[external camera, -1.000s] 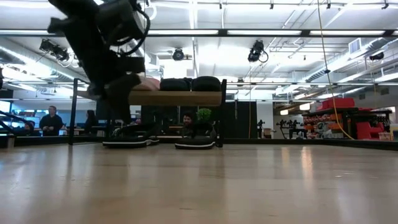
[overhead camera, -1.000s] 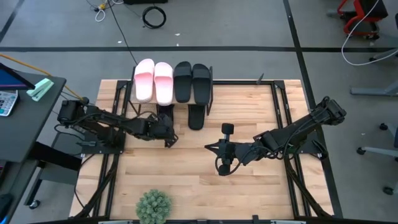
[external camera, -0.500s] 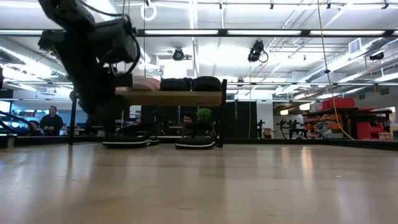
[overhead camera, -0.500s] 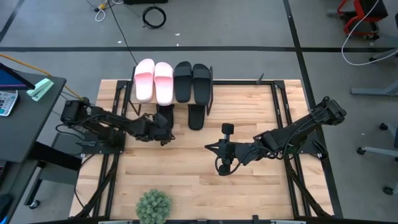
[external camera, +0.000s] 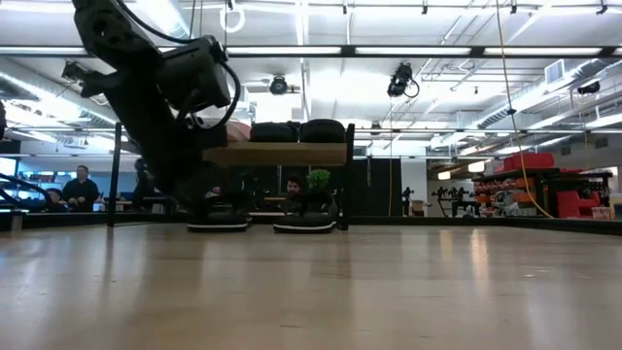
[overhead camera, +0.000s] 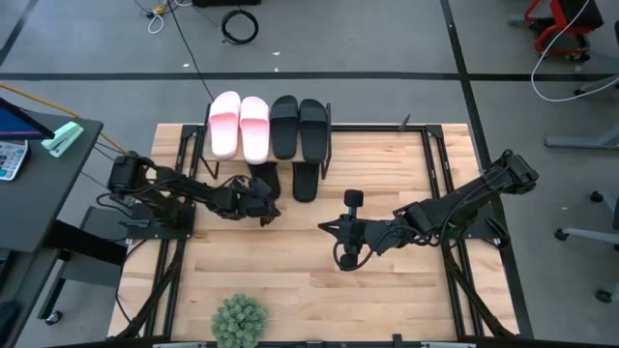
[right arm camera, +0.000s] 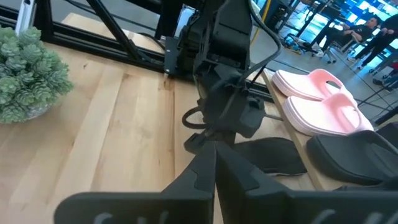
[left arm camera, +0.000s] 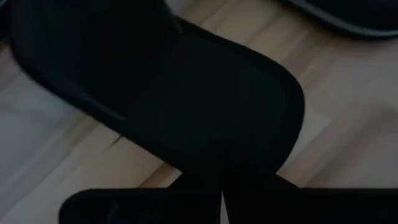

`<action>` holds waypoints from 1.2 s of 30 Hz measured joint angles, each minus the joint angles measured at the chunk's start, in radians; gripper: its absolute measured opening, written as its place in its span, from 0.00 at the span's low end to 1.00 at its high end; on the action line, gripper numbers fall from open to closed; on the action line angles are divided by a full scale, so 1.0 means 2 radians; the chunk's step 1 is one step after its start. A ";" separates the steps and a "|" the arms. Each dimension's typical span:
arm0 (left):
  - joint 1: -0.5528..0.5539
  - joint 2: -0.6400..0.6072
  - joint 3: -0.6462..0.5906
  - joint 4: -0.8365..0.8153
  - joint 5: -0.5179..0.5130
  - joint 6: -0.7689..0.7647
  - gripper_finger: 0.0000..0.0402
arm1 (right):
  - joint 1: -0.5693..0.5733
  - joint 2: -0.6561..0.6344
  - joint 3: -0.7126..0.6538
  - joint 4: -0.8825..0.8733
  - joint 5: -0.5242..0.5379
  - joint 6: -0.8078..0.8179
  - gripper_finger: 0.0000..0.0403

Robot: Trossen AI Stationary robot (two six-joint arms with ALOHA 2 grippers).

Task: Pick and place slides into the shelf
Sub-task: Adjust the black slipper under the shelf

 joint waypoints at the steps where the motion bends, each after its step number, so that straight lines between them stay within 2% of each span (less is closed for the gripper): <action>1: -0.001 0.002 0.000 0.012 0.003 0.009 0.00 | -0.001 0.000 0.000 0.000 0.000 0.000 0.03; 14: -0.008 0.003 0.000 0.043 0.038 0.082 0.00 | -0.003 0.000 0.000 0.000 0.000 0.000 0.03; 23: -0.026 0.004 -0.001 0.089 0.064 0.163 0.00 | -0.003 0.000 0.000 0.000 0.000 0.000 0.03; 36: 0.007 0.004 0.000 0.093 0.074 0.171 0.02 | -0.003 0.000 0.000 0.000 0.000 0.000 0.03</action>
